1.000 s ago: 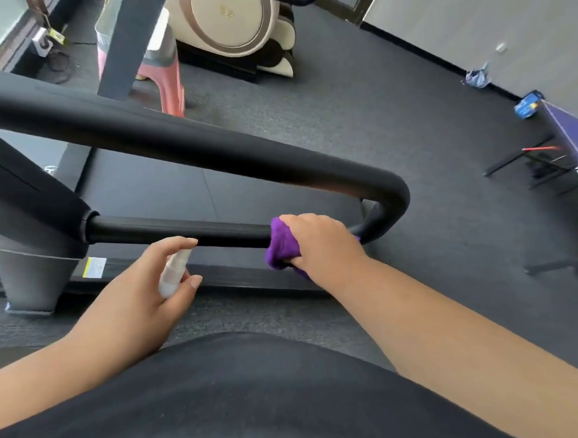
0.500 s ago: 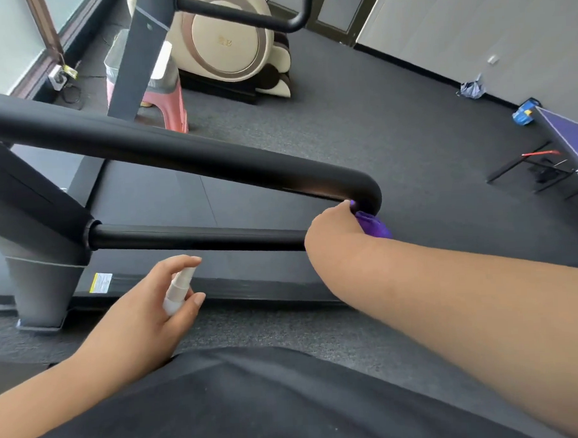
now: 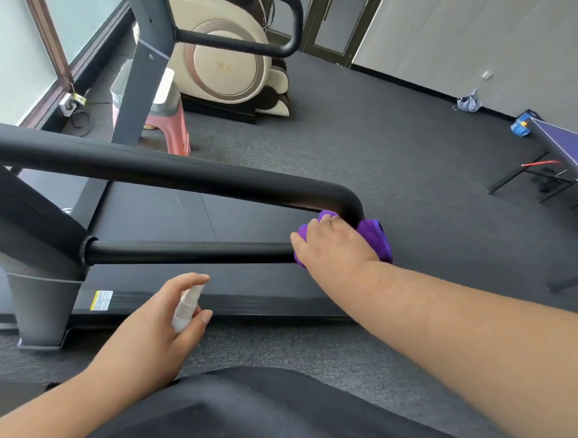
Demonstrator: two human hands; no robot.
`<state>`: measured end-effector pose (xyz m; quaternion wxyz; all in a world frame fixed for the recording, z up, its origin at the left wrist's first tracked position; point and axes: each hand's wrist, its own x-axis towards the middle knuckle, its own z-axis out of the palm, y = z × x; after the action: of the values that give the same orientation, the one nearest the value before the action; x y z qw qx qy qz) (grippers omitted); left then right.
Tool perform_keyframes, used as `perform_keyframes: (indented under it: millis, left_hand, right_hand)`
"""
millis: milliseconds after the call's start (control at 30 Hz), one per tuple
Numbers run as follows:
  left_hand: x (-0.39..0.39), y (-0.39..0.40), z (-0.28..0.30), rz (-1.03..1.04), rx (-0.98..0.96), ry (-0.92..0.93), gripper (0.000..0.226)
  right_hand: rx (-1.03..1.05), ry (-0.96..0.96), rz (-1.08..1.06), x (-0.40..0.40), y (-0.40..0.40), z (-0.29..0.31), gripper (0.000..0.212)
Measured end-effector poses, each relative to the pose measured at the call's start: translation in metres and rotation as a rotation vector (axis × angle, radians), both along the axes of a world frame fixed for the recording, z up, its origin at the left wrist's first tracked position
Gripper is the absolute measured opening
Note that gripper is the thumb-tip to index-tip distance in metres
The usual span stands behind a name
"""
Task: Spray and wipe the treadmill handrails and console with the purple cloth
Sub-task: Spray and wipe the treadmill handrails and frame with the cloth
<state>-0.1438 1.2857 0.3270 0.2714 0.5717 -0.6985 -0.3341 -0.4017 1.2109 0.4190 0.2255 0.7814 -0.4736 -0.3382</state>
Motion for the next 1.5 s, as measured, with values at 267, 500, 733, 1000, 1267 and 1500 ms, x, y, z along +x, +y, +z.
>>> perform_keyframes:
  millis: [267, 500, 733, 1000, 1267, 1500]
  left_hand:
    - [0.018, 0.0, 0.0, -0.001, -0.009, 0.011, 0.065]
    - [0.027, 0.003, 0.003, 0.019, -0.02, -0.011, 0.059]
    - [0.038, 0.006, -0.001, 0.025, -0.01, -0.011, 0.054]
    - [0.055, 0.008, -0.005, 0.061, 0.02, -0.005, 0.048]
    - [0.074, 0.013, -0.011, 0.119, 0.043, -0.023, 0.05]
    - [0.091, 0.019, -0.01, 0.156, 0.043, -0.056, 0.053]
  right_hand:
    - [-0.035, -0.536, -0.36, 0.0, 0.02, -0.079, 0.095]
    - [0.098, -0.87, -0.213, 0.066, 0.022, -0.116, 0.088]
    - [-0.108, -1.334, -0.325, 0.038, 0.013, -0.08, 0.072]
    - [-0.154, -1.245, -0.522, 0.02, -0.002, -0.091, 0.044]
    - [-0.166, -1.219, -0.424, 0.064, -0.016, -0.099, 0.042]
    - [-0.083, -1.125, -0.219, 0.127, -0.021, -0.109, 0.058]
